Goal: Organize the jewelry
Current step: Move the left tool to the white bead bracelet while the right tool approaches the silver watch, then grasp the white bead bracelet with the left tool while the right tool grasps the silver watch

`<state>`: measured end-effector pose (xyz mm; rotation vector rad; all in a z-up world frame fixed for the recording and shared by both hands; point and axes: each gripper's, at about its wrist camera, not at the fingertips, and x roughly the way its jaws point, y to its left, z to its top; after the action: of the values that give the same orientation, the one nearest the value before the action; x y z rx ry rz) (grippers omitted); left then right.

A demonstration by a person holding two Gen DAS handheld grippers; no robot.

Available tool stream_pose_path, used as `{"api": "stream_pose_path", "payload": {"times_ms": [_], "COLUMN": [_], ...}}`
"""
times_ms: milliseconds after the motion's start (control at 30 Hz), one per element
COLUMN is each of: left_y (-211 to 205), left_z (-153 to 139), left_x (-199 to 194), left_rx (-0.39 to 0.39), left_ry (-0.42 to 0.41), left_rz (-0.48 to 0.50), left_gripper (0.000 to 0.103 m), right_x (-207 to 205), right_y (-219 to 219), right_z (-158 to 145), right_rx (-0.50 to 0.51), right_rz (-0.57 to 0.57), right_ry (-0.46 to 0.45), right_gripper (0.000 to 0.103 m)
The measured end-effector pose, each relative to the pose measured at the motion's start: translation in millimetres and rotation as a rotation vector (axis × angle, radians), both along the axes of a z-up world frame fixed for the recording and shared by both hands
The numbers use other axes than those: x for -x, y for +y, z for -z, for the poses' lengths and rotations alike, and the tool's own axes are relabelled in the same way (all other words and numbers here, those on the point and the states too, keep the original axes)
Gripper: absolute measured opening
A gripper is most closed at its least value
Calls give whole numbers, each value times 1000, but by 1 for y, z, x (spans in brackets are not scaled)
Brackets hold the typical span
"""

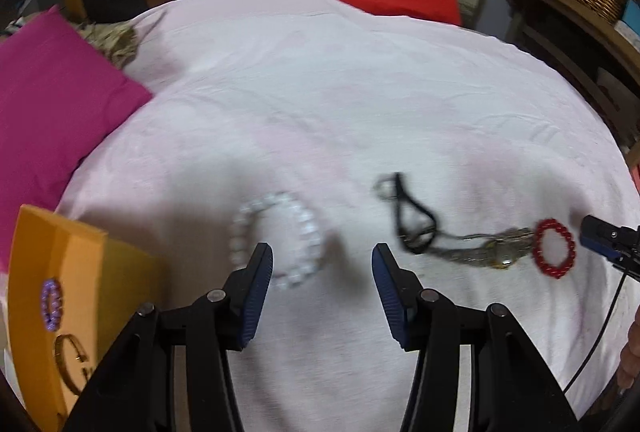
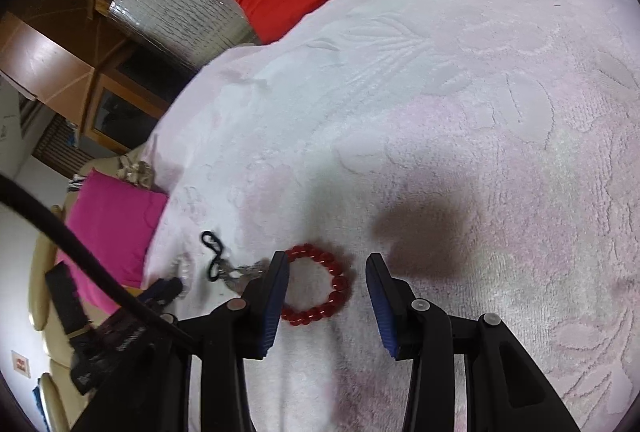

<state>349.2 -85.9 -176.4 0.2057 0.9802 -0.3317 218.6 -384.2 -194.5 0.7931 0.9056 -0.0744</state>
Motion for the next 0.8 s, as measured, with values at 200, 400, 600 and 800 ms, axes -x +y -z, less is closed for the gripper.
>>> {"api": "stream_pose_path", "payload": {"times_ms": [200,400,600,800], "left_y": [9,21,19,30], "left_z": [7,21,27,21], "left_x": [-4,-12,-16,-18], "left_rx": [-62,-88,-64,-27], "left_ry": [11,48,41,56], "left_rz": [-30,-71,-48,-51], "left_gripper": [53,53,47,36], "right_x": [-4,-21,-46,-74], "right_y": [28,42,43,50], "right_z": [-24,-13,-6,13], "right_rx": [18,-95,-99,-79], "right_rz": [-92,-133,-143,-210], "right_ry": [-138,-115,-112,-35], "right_gripper": [43,42,42,42]}}
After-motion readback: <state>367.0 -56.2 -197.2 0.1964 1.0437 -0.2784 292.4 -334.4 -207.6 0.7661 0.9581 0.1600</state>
